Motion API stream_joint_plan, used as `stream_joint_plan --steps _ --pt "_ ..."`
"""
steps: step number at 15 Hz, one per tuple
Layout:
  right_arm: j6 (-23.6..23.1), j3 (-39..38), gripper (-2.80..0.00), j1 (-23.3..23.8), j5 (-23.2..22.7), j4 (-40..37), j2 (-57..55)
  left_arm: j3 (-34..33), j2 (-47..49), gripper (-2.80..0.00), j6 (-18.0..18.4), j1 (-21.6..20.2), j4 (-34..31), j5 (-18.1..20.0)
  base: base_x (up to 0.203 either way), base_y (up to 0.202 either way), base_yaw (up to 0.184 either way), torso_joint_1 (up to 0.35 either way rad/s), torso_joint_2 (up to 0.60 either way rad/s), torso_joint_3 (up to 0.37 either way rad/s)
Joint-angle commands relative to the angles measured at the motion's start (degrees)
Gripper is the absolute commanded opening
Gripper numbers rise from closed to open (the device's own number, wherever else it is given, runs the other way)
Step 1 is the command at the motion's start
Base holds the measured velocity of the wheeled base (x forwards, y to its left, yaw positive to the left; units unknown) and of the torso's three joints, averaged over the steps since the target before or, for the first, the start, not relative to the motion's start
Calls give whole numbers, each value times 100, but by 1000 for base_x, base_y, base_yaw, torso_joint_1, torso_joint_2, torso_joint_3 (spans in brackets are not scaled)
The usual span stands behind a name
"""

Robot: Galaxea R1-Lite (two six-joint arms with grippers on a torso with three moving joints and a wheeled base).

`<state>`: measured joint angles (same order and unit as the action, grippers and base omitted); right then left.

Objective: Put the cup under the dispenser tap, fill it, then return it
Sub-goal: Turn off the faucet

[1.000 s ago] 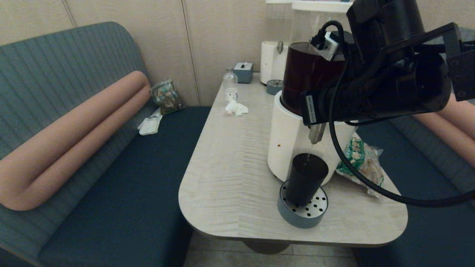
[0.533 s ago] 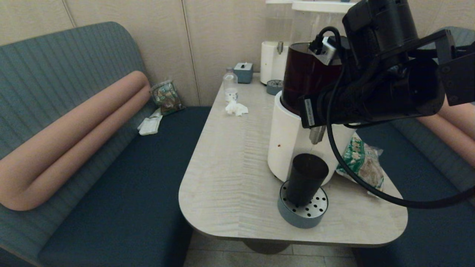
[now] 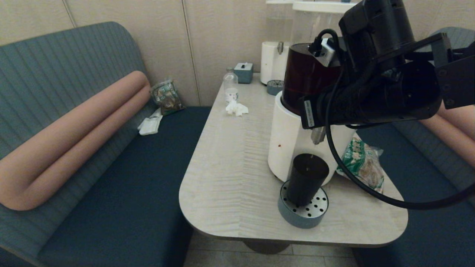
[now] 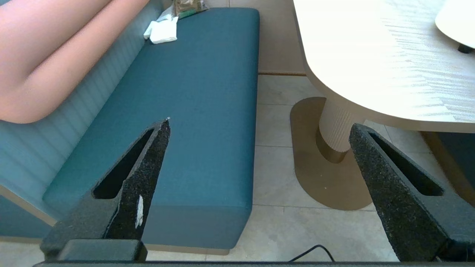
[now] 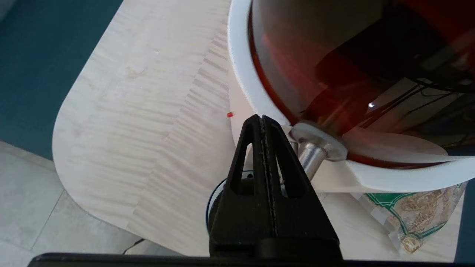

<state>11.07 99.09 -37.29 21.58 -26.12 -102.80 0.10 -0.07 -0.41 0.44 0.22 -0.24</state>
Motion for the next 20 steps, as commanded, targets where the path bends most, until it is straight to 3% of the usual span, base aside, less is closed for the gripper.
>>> stream_joint_plan --steps 1,12,20 --pt "1 -12 -280 -6 116 37 -29 -1 7 0 -2 0 4 -2 0 0 0 0 0 0" --pt "1 41 -280 -6 540 64 -152 -1 7 0 -2 0 4 -2 0 0 0 0 0 0" --pt "26 46 -280 -21 487 58 -104 -1 7 0 -2 0 4 -2 0 0 0 0 0 0"
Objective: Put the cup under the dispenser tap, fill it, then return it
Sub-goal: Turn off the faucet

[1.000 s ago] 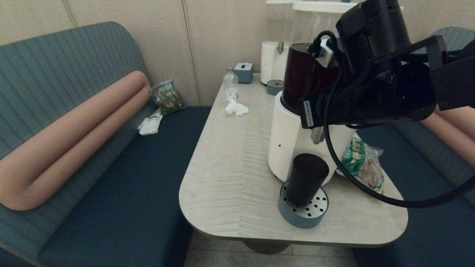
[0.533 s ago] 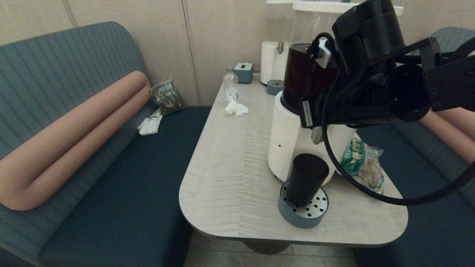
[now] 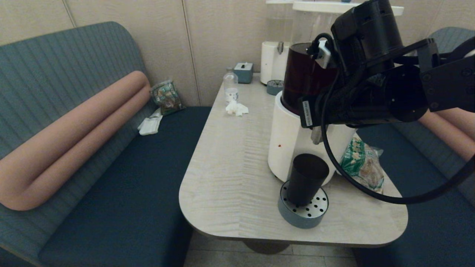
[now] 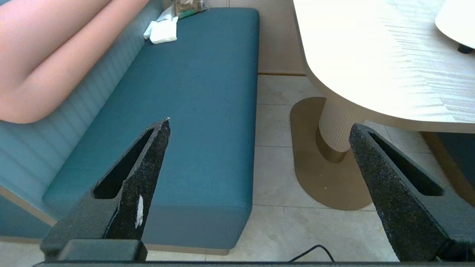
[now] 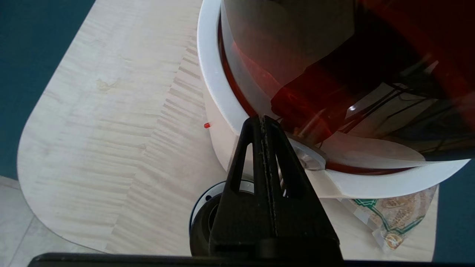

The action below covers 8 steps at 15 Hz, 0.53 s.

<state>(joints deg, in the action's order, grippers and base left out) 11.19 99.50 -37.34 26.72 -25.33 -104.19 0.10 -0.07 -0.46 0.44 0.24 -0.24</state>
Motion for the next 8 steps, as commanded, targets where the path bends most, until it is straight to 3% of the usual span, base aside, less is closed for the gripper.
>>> stream_joint_plan --steps 1,8 --pt "15 17 -280 -45 -53 -24 57 -1 7 0 -6 0 2 -2 0 0 0 0 0 0" --pt "6 70 -280 -511 -557 458 313 -1 7 0 2 0 2 -2 0 0 0 0 0 0"
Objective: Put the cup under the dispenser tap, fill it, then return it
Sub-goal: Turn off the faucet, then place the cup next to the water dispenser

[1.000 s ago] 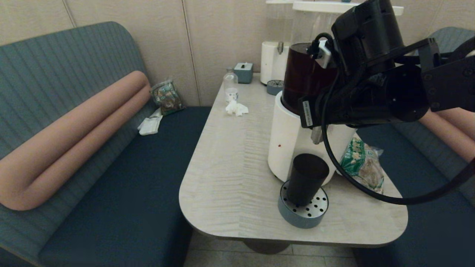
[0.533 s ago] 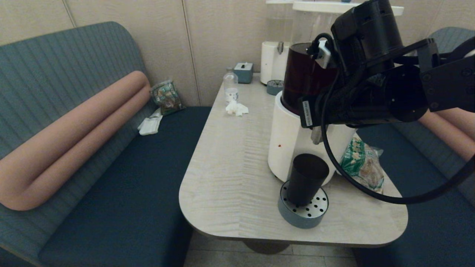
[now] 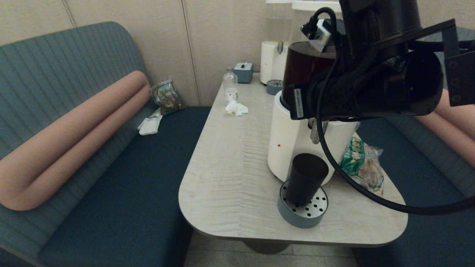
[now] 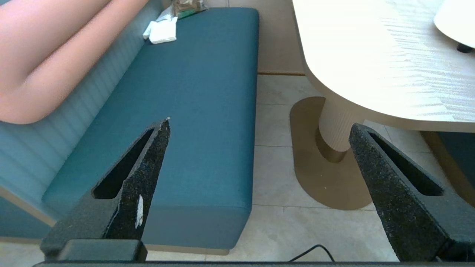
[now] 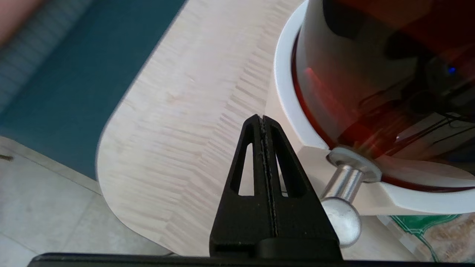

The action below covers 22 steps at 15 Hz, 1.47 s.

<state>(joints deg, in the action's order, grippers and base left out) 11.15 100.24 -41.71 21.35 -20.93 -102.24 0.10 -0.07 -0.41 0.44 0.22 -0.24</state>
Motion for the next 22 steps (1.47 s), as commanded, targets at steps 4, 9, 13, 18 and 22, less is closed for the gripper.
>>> stream_joint_plan --steps 4,9,13,18,22 --pt "6 -46 -280 -231 -91 177 432 -1 7 0 -3 0 4 -2 0 0 0 0 0 0" --pt "-10 -169 -280 -606 -85 170 1433 -1 7 0 -11 0 4 -2 0 0 0 0 0 0" --pt "-129 -223 -280 -503 92 17 2813 -1 7 0 -2 0 4 -2 0 0 0 0 0 0" --pt "-535 -338 -280 921 537 -595 4675 -1 7 0 -2 0 4 -2 0 0 0 0 0 0" --pt "-1058 -1691 -280 2317 525 -745 7003 -1 7 0 -2 0 4 -2 0 0 0 0 0 0"
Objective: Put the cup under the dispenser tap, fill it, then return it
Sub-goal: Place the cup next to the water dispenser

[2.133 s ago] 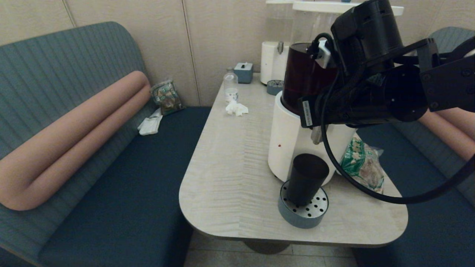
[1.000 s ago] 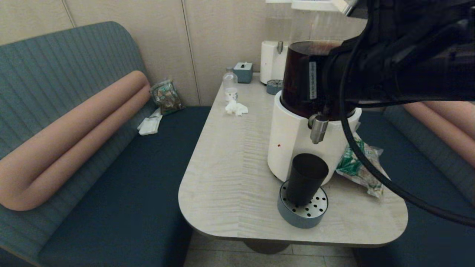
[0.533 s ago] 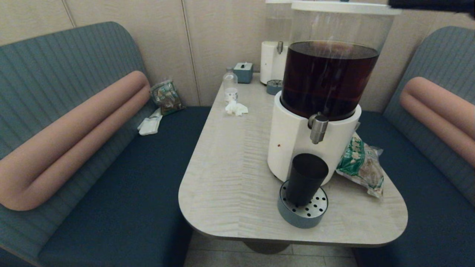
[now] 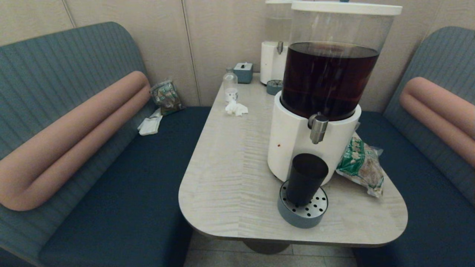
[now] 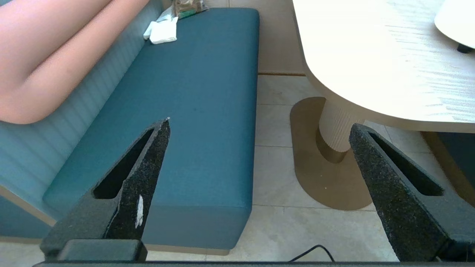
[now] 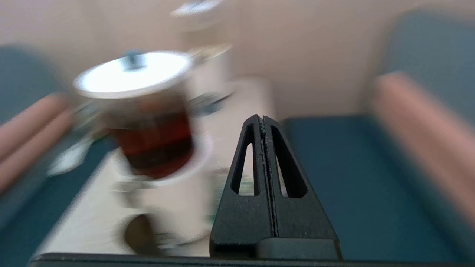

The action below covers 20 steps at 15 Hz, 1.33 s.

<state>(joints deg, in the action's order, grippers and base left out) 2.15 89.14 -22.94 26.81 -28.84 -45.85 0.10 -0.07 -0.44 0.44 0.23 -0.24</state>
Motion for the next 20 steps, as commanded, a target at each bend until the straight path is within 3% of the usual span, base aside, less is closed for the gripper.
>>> stream_joint_plan --steps 1,3,4,5,7,9,12,13,15,18,20 --pt "-396 -1221 -280 698 -129 267 1965 -1 7 0 -9 0 3 -2 0 0 0 0 0 0" --pt "-813 -2467 -280 1055 -226 1206 2782 -1 7 0 -1 0 3 -2 0 0 0 0 0 0" --pt "-1033 -2863 -280 1207 -46 2014 2935 -1 7 0 0 0 3 -2 0 0 0 0 0 0" --pt "-1253 -3104 -280 1400 95 2338 2982 -1 7 0 -4 0 3 -2 0 0 0 0 0 0" --pt "-1225 -3423 -280 1774 67 2426 3001 -1 7 0 -9 0 3 -2 0 0 0 0 0 0" --pt "-1090 -3705 -280 1964 -296 2444 3017 -1 7 0 -9 0 3 -2 0 0 0 0 0 0" --pt "-1058 -4488 -280 2398 -1379 2550 3345 -1 7 0 -9 0 3 -2 0 0 0 0 0 0" --pt "-1066 -4895 -280 2426 -1520 2839 3406 -1 7 0 -8 0 3 -2 0 0 0 0 0 0" --pt "-1159 -5852 -280 2435 -1739 3933 3523 -4 7 0 -9 0 3 -2 0 0 0 0 0 0" --pt "-1666 -7482 -280 2411 -2099 5993 3694 -1 7 0 -8 0 3 -2 0 0 0 0 0 0" --pt "-1854 -8132 -280 2361 -2283 6356 3980 -1 7 0 -7 0 3 -2 0 0 0 0 0 0"
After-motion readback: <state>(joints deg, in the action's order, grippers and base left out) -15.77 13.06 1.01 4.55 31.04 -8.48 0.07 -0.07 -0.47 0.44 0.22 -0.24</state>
